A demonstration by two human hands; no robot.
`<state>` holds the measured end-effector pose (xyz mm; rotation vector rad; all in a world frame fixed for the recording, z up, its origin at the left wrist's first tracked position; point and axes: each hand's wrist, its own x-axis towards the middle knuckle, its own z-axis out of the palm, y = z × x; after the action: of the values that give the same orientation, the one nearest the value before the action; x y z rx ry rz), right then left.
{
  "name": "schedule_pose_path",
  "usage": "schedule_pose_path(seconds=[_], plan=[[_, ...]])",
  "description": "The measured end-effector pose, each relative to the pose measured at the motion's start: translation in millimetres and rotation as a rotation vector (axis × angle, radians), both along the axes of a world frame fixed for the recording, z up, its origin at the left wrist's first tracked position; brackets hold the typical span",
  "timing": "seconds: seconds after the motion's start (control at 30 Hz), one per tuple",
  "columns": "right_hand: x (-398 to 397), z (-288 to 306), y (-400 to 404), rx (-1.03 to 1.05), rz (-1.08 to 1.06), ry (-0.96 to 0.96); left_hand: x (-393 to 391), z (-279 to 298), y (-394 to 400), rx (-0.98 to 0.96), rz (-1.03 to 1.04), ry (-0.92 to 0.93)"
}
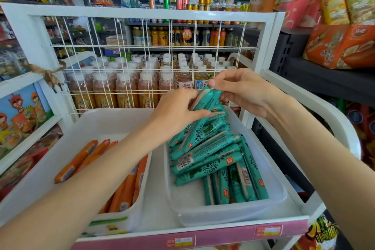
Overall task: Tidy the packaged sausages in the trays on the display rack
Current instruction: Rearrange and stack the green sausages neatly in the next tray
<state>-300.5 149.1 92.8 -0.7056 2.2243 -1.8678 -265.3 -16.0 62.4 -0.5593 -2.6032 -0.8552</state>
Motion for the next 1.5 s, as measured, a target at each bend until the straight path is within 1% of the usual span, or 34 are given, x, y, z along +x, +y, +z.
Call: schedule_pose_path(seconds=[0.07,0.13,0.2,0.23,0.27,0.3,0.33,0.37,0.4,0.47,0.6,0.7,0.83,1.13,1.33,1.43,1.5], plan=[[-1.0,-1.3,-1.0,-0.022,-0.008,0.009,-2.2,-0.6,-1.5,0.013,-0.005,-0.011],[-2.0,-3.7,-0.3,-0.127,-0.020,-0.013,-6.1,-0.4,-3.7,0.044,-0.033,-0.033],[-1.9,-10.0,2.7,-0.209,-0.050,-0.039,-11.5,2.4,-7.1,0.162,-0.039,-0.094],[-1.3,-14.8,4.7,-0.158,-0.074,-0.017,-14.8,4.4,-10.6,0.272,-0.017,-0.151],[0.2,-20.7,6.5,-0.031,-0.094,0.035,-19.1,6.5,-14.8,0.426,0.017,-0.224],[1.9,-28.6,7.5,0.101,-0.083,0.082,-24.3,8.9,-19.5,0.613,0.055,-0.302],[4.2,-36.8,7.7,0.177,-0.040,0.098,-30.0,10.8,-24.6,0.802,0.091,-0.380],[6.9,-43.9,6.9,0.180,0.002,0.083,-35.1,12.6,-29.9,0.966,0.117,-0.442],[9.7,-49.3,5.7,0.131,0.028,0.057,-39.5,13.3,-34.4,1.081,0.137,-0.483],[13.2,-55.7,4.1,0.008,0.035,0.050,-46.0,12.8,-40.6,1.185,0.157,-0.525],[13.4,-59.7,2.2,-0.049,0.010,0.119,-48.1,11.2,-41.2,1.242,0.156,-0.546],[13.2,-59.4,-2.8,-0.040,-0.015,0.214,-48.6,12.8,-40.3,1.283,0.157,-0.539],[11.4,-58.6,-6.5,0.008,-0.019,0.314,-47.4,14.3,-37.5,1.287,0.155,-0.535],[11.3,-55.8,-2.8,-0.066,0.018,0.362,-46.4,13.9,-33.9,1.252,0.111,-0.529],[7.0,-55.5,-2.9,-0.139,-0.005,0.356,-46.0,15.0,-28.6,1.148,0.028,-0.495],[3.9,-55.9,-2.3,-0.130,-0.024,0.375,-46.0,15.7,-26.4,1.196,0.028,-0.495],[5.4,-56.6,-3.3,-0.079,-0.102,0.438,-46.2,16.7,-27.1,1.224,0.045,-0.514]])
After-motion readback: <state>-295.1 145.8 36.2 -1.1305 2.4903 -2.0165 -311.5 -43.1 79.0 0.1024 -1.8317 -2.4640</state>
